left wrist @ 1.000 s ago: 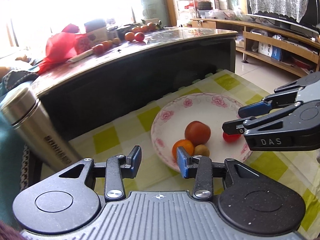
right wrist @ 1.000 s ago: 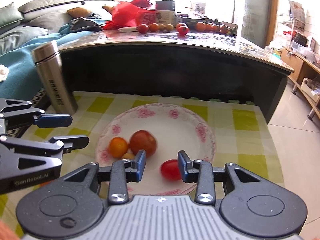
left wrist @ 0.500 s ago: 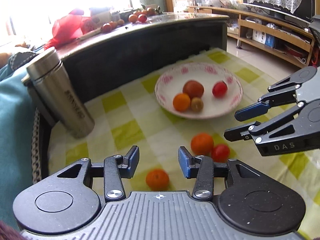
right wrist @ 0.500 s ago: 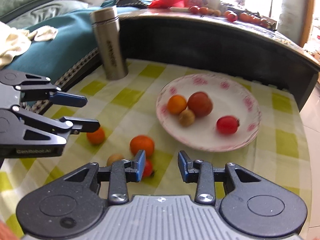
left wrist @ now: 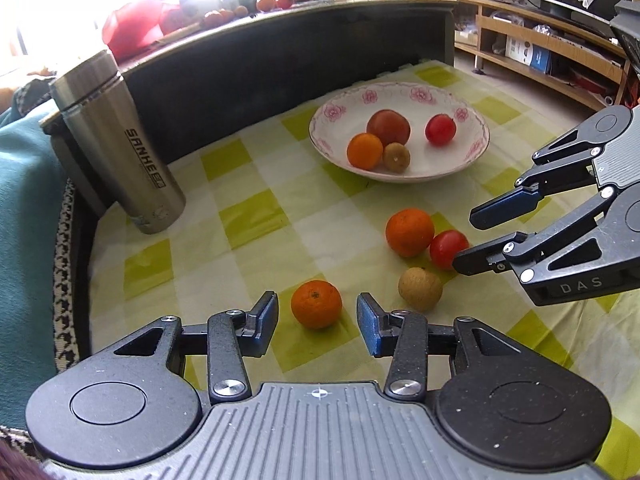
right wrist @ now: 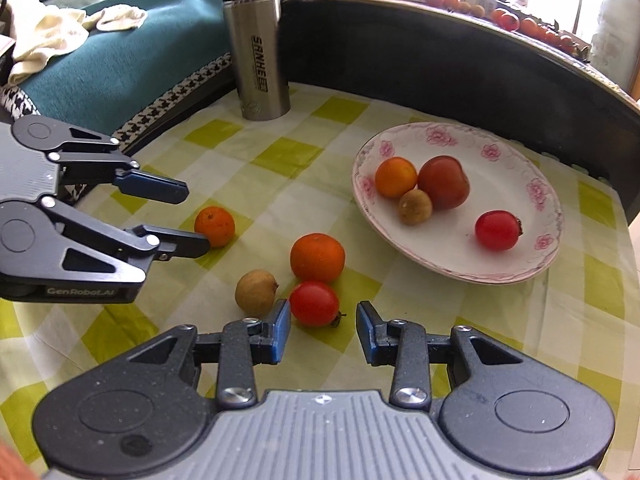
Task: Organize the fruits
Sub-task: 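Close the right gripper on another red cherry tomato while the left gripper grasps a tangerine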
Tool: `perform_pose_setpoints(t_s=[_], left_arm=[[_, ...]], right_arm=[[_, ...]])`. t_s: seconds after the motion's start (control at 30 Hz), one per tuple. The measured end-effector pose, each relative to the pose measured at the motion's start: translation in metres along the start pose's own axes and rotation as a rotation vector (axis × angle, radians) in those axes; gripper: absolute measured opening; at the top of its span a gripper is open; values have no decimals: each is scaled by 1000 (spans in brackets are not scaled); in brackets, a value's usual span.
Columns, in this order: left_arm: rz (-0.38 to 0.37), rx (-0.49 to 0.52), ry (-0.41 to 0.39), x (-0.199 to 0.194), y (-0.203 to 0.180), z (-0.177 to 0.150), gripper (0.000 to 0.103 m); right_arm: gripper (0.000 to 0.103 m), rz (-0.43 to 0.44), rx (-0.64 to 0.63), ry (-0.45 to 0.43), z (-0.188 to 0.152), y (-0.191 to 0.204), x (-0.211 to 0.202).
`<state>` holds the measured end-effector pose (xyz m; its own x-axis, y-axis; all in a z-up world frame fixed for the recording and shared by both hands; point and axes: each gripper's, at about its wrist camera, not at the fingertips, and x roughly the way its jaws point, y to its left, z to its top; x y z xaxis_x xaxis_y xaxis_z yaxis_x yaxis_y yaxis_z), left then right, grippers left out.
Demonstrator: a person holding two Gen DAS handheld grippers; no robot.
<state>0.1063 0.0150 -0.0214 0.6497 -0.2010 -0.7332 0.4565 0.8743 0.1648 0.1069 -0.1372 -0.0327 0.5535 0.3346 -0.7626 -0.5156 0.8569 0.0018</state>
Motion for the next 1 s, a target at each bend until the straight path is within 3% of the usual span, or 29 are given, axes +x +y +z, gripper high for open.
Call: perform_pose_setpoints(t_s=[0.6, 0.77, 1.0], left_arm=[[-9, 5, 15, 22, -2, -4, 51], [-7, 41, 9, 21, -10, -5, 40], [-30, 58, 23, 12, -20, -10, 40]], right_arm=[[42, -12, -46, -4, 1, 6, 20], [38, -28, -49, 0, 0, 9, 19], [35, -57, -15, 17, -9, 4, 5]])
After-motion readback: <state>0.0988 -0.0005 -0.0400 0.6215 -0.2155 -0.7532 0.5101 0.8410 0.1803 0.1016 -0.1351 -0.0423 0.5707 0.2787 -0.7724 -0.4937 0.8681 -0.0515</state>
